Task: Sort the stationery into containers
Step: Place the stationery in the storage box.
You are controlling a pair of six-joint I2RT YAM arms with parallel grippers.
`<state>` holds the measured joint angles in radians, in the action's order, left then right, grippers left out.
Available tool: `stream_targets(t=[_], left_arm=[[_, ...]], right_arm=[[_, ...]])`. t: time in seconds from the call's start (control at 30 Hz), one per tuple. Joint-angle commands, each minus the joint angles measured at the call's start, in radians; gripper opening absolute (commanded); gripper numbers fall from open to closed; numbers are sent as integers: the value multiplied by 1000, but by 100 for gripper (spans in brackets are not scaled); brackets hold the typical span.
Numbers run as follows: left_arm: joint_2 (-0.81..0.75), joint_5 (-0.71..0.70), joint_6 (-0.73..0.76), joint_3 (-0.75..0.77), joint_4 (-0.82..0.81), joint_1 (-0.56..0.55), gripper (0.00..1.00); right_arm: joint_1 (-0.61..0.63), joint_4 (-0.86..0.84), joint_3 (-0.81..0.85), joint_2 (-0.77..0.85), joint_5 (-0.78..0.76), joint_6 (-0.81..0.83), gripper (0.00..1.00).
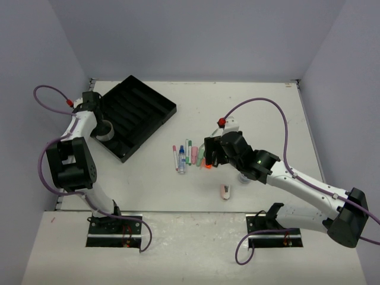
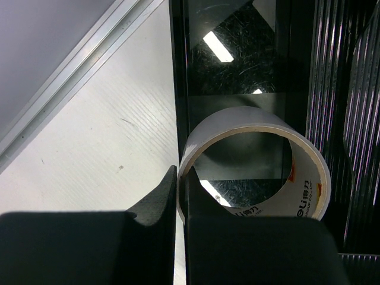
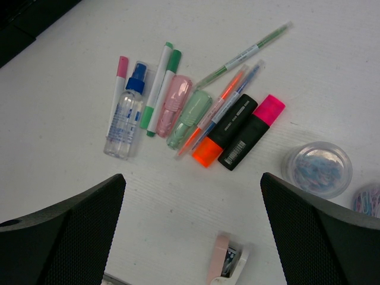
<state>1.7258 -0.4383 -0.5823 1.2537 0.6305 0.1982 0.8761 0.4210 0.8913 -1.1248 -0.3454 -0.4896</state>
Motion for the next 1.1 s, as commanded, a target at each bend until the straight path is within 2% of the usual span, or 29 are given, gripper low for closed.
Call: stream_targets(t=[0.0, 0.3, 0.5, 0.57, 0.6, 0.67, 0.73, 0.93, 1.07], left_arm=[[23, 32, -7, 25, -58, 6, 0], [54, 75, -22, 10, -98, 6, 0], [54, 35, -28, -8, -96, 6, 0], [57, 19, -29, -8, -87, 5, 10], [58, 15, -30, -8, -86, 4, 13], [57, 17, -30, -6, -81, 6, 31], [49, 22, -30, -1, -79, 6, 42], [-23, 34, -24, 25, -65, 5, 63], [-79, 52, -14, 47, -52, 6, 64]], right_arm=[[-1, -13, 17, 13, 9, 6, 99], [-2, -13, 20, 3, 14, 9, 99], [-2, -14, 20, 2, 16, 10, 99], [-2, -14, 21, -1, 18, 11, 99], [-2, -14, 20, -1, 19, 11, 99], [0, -14, 21, -4, 19, 11, 99], [-1, -14, 23, -7, 19, 11, 99], [-2, -14, 26, -16, 19, 11, 99], [-2, -16, 26, -22, 16, 11, 99]])
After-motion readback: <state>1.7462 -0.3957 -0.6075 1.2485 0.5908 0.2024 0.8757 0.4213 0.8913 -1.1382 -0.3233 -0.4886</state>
